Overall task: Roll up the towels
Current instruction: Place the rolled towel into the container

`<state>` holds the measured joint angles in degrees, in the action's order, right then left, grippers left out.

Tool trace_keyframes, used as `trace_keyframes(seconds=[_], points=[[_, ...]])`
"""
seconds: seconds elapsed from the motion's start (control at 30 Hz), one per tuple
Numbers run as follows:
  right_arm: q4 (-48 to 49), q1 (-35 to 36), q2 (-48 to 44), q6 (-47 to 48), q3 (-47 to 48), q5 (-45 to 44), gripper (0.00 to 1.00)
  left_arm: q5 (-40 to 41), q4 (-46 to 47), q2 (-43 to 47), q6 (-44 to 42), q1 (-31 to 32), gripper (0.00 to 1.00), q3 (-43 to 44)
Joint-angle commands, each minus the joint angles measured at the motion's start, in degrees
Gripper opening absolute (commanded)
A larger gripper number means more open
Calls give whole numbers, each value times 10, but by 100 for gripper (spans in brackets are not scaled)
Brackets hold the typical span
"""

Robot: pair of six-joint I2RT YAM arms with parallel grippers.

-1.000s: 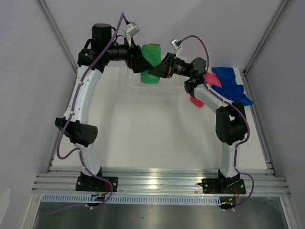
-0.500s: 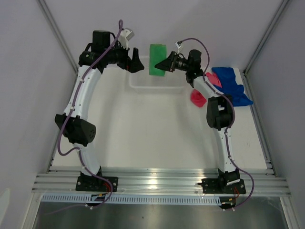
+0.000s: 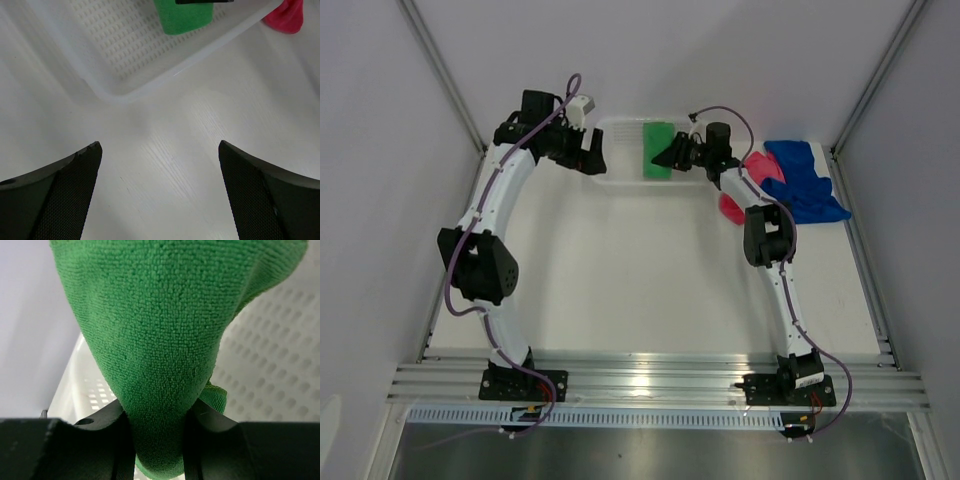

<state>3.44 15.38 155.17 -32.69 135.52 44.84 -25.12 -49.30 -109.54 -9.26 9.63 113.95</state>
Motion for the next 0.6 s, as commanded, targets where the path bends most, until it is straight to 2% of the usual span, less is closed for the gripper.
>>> trace_keyframes(seconds=[0.0,0.27,0.4,0.57], points=[[-8,0,-35,41,-24,6,0,15,17,-5,-9,-12,99,-10],[-27,6,-61,39,-66,22,0,76,19,-41,11,-15,98,-6],[-25,14,-68,21,-80,31,0,139,3,-89,38,-16,91,33],[-64,20,-84,21,-83,34,0,170,-15,-144,72,-15,89,71]])
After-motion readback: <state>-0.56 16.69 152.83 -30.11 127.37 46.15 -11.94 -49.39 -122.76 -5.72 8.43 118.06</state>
